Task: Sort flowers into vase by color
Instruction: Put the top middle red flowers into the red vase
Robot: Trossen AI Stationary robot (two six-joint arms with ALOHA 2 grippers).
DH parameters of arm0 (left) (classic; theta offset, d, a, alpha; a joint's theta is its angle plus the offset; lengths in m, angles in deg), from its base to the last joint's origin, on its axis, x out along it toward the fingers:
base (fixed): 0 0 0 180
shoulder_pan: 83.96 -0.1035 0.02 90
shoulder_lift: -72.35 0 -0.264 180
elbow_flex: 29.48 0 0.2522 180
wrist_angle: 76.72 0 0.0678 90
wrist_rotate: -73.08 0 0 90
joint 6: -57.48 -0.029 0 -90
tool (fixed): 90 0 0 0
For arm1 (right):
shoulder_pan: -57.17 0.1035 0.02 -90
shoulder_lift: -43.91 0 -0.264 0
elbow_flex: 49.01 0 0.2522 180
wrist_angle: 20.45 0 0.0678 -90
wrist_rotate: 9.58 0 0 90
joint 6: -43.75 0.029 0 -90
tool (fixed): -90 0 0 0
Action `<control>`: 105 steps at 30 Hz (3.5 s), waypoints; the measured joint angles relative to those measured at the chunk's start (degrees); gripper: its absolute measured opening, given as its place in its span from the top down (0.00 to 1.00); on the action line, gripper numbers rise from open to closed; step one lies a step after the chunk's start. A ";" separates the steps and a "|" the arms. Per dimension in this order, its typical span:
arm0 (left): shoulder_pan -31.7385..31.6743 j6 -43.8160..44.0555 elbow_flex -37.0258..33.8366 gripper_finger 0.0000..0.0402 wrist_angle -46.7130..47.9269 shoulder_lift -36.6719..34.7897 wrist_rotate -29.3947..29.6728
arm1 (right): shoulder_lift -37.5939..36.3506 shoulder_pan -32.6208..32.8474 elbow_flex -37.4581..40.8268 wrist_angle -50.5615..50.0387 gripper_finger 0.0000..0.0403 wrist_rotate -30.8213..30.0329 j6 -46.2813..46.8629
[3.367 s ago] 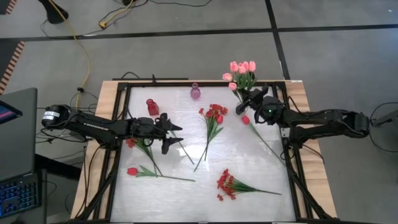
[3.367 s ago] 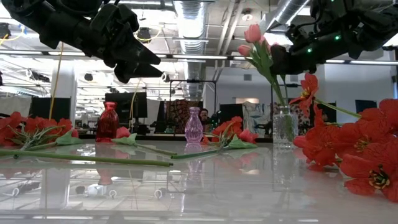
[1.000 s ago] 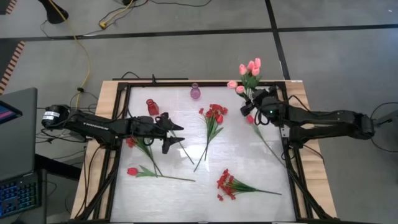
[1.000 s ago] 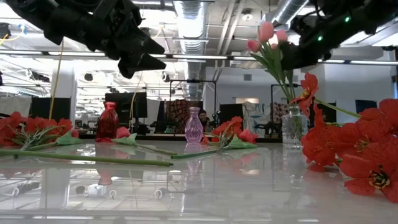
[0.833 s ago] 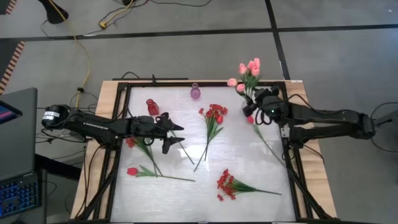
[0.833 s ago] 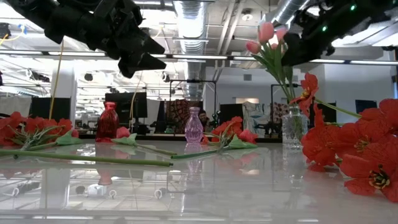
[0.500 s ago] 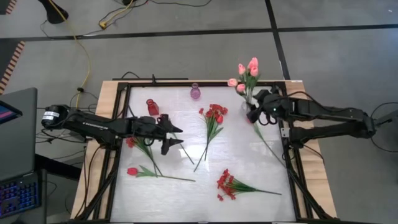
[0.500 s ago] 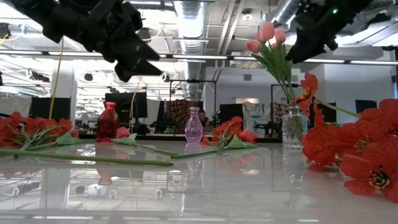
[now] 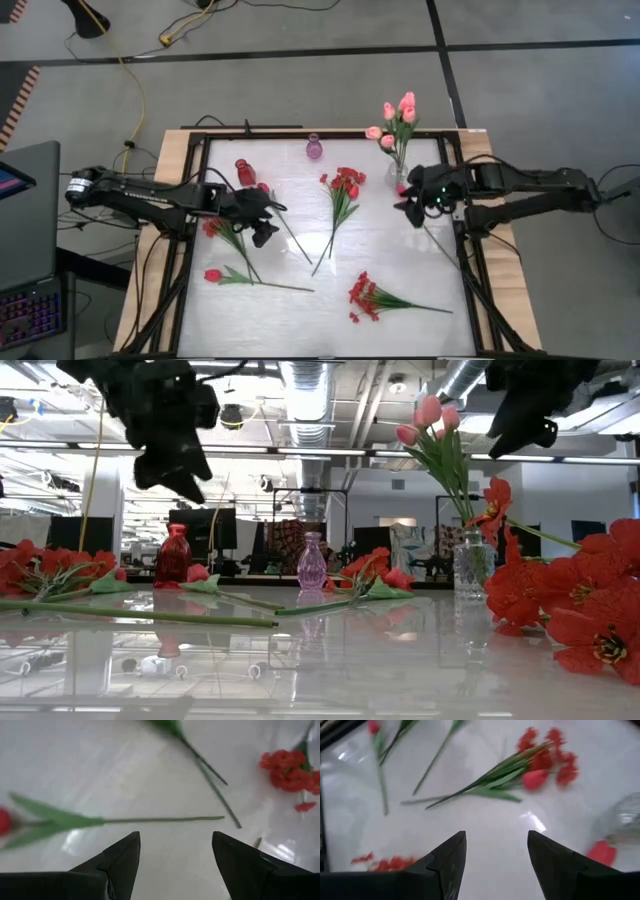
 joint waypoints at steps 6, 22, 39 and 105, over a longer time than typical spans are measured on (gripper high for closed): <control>1.47 11.87 0.00 0.41 -2.56 4.97 3.67 | 1.76 7.94 0.06 0.10 0.41 -1.01 -0.65; 0.09 11.20 8.39 0.41 -40.90 36.35 8.18 | 5.51 17.83 2.97 1.86 0.41 -8.41 -4.81; -3.86 11.44 24.13 0.42 -29.96 51.54 11.57 | 5.51 24.64 2.97 1.60 0.41 -11.06 -0.45; -20.78 -38.08 -29.38 1.00 -70.35 -22.89 32.46 | 10.34 22.68 2.93 5.96 0.41 -23.37 4.24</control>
